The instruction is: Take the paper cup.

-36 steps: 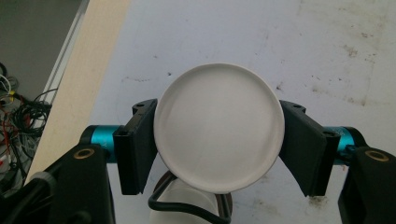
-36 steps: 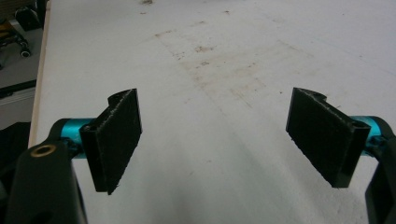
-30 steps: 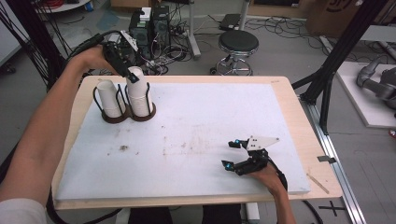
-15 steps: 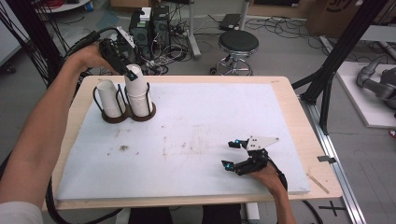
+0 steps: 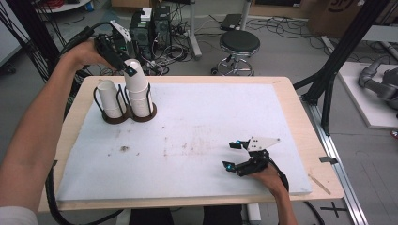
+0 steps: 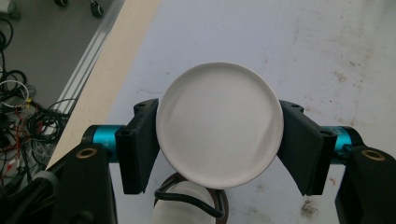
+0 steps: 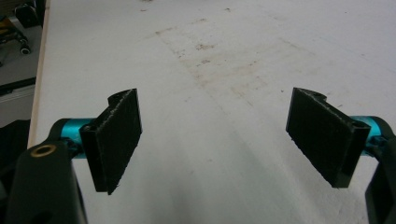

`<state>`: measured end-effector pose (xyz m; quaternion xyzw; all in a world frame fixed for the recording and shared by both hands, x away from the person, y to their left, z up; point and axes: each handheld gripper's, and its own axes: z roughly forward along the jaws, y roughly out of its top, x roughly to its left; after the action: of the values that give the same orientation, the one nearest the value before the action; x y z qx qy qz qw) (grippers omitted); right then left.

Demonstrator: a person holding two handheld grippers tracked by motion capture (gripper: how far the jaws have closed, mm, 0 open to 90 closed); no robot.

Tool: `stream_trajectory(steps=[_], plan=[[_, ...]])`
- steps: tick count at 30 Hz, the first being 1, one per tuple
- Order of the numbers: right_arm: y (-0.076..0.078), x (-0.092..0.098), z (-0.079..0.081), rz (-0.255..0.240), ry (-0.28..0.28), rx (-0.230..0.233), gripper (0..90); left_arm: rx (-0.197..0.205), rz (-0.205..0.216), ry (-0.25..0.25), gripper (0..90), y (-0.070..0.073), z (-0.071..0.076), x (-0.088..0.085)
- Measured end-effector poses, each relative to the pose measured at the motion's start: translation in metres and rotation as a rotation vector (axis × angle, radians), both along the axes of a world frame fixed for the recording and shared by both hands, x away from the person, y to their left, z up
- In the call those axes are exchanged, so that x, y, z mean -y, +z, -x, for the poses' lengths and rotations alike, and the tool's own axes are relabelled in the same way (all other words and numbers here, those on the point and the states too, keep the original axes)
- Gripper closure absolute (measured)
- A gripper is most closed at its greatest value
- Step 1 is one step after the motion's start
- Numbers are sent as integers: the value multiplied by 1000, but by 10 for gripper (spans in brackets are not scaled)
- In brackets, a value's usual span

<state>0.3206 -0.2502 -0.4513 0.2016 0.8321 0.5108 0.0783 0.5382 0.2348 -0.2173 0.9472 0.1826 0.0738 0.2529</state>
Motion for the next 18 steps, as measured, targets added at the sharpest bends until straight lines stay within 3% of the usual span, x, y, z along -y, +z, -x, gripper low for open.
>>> stream_trajectory(steps=[8,18], plan=[[0,0,0,4,1,0,188,29,16,14,344,15,5,-4],[0,0,0,2,1,-2,188,73,54,38,344,44,10,-7]])
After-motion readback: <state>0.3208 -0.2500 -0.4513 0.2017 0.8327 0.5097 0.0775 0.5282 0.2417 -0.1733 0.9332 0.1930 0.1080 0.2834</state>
